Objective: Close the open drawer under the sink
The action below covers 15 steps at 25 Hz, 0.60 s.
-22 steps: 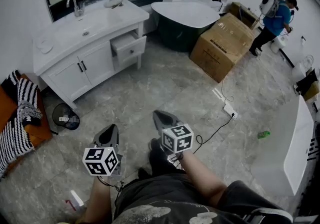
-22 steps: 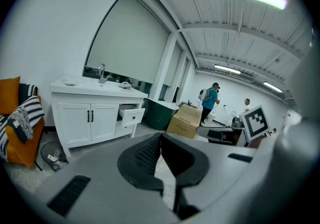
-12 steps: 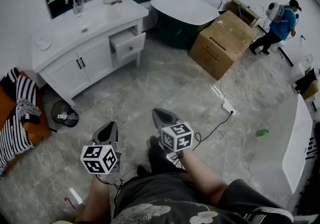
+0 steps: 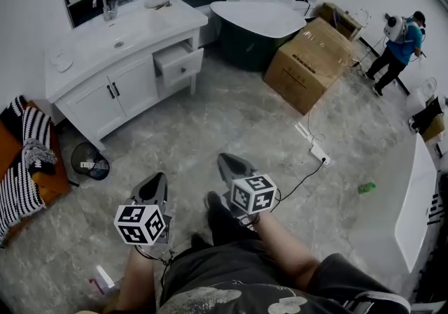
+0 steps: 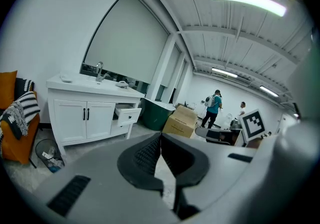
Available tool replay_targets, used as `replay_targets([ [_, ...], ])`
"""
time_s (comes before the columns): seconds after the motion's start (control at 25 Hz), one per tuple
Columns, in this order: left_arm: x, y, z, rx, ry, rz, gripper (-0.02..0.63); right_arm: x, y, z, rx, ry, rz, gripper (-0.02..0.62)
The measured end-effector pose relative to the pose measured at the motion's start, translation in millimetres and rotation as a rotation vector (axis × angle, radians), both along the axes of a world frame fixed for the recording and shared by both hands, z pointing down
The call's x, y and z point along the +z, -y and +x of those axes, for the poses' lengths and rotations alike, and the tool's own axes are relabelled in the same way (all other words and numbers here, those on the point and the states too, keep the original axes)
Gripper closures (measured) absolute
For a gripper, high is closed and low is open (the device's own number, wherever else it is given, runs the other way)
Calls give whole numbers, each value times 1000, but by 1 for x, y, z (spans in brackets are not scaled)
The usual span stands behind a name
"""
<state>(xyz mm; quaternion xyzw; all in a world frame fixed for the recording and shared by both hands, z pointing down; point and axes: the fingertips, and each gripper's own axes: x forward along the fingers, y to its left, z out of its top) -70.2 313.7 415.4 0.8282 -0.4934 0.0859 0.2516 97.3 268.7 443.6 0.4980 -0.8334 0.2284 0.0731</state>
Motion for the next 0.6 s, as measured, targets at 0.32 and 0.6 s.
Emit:
replay_targets([
  [0.32,7,37,8,-13,-2,5,591,20,51,23,26,9,-35,569],
  [0.6,7,120,12,-75,15,0,591,25,151,29,-26,-1,-39,569],
])
